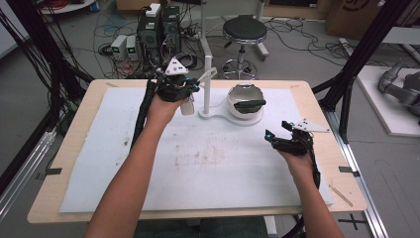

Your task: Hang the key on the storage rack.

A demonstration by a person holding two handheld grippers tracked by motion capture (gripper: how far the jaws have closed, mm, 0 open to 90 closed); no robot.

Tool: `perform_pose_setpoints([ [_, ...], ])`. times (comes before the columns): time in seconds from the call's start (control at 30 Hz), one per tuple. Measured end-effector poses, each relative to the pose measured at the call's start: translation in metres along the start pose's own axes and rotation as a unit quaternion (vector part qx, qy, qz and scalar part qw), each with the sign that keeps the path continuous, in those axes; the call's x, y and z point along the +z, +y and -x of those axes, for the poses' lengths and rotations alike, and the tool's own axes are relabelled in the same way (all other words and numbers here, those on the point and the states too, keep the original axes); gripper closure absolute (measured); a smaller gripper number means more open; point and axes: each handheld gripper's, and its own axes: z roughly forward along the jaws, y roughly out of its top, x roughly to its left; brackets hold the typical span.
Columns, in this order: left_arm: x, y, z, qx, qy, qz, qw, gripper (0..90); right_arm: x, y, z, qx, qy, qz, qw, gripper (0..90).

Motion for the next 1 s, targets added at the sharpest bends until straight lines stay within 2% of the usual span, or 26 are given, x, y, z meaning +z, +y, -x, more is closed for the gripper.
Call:
perform_pose_setpoints([
  [0.2,0.01,-0.003,0.002,0.004,0.01,-0.014,0.9999,81.3,-0.001,0.0,0.002,0.005,0.0,0.001,1.0,20.0],
  [0.33,0.014,-0.006,0.0,0.001,0.01,-0.018,0.9998,81.4,0.0,0.0,0.002,0.003,0.001,0.0,1.0,20.0],
  [0.6,0.024,-0.011,0.002,0.006,0.016,-0.032,0.9993,81.3,0.0,0.0,0.001,0.003,0.001,0.0,1.0,20.0],
  [1.0,0.031,-0.015,0.0,0.007,0.028,-0.05,0.9983,81.3,0.0,0.0,0.002,0.002,0.003,0.001,1.0,20.0],
])
